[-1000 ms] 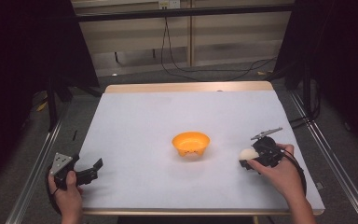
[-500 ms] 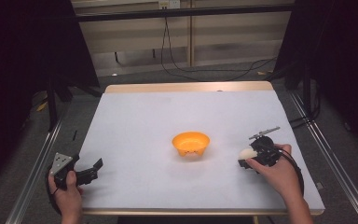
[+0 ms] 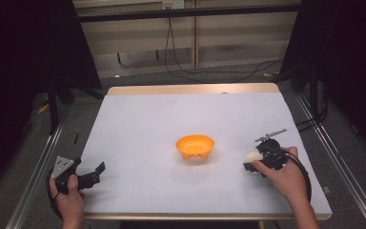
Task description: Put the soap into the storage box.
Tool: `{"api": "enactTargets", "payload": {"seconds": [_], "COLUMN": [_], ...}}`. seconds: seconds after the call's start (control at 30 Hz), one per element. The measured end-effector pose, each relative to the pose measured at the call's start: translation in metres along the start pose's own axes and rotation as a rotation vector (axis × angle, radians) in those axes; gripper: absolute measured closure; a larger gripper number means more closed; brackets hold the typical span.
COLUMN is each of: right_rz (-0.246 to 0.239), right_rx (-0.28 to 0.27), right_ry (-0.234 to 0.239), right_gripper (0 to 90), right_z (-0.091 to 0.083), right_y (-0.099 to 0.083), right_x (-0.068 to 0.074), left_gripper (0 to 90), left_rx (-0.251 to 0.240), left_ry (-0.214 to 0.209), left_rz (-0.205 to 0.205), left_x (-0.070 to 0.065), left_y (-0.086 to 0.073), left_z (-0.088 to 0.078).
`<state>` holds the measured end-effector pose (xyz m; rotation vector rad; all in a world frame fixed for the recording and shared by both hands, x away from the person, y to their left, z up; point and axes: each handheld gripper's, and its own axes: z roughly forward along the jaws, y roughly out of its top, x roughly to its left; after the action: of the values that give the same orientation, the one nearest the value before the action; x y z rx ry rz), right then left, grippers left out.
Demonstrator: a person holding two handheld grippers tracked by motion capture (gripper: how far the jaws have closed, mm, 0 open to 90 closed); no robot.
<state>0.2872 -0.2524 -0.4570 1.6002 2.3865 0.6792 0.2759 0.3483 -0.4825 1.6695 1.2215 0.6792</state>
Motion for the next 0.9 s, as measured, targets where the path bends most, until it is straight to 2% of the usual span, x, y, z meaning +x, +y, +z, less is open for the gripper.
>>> {"api": "enactTargets", "payload": {"seconds": [0.23, 0.9], "right_rz": [-0.007, -0.047], "right_rx": [-0.020, -0.052], "right_ry": [-0.008, 0.023], "right_gripper": [24.5, 24.5], "right_z": [-0.004, -0.012], "right_y": [0.004, 0.025], "right_x": [0.004, 0.017], "left_gripper": [1.4, 1.4], "left_rx": [0.000, -0.001], "left_ry": [0.000, 0.001], "left_rz": [0.000, -0.003], "left_x": [0.000, 0.000], "left_y": [0.000, 0.000], "left_z": [0.000, 0.000]}}
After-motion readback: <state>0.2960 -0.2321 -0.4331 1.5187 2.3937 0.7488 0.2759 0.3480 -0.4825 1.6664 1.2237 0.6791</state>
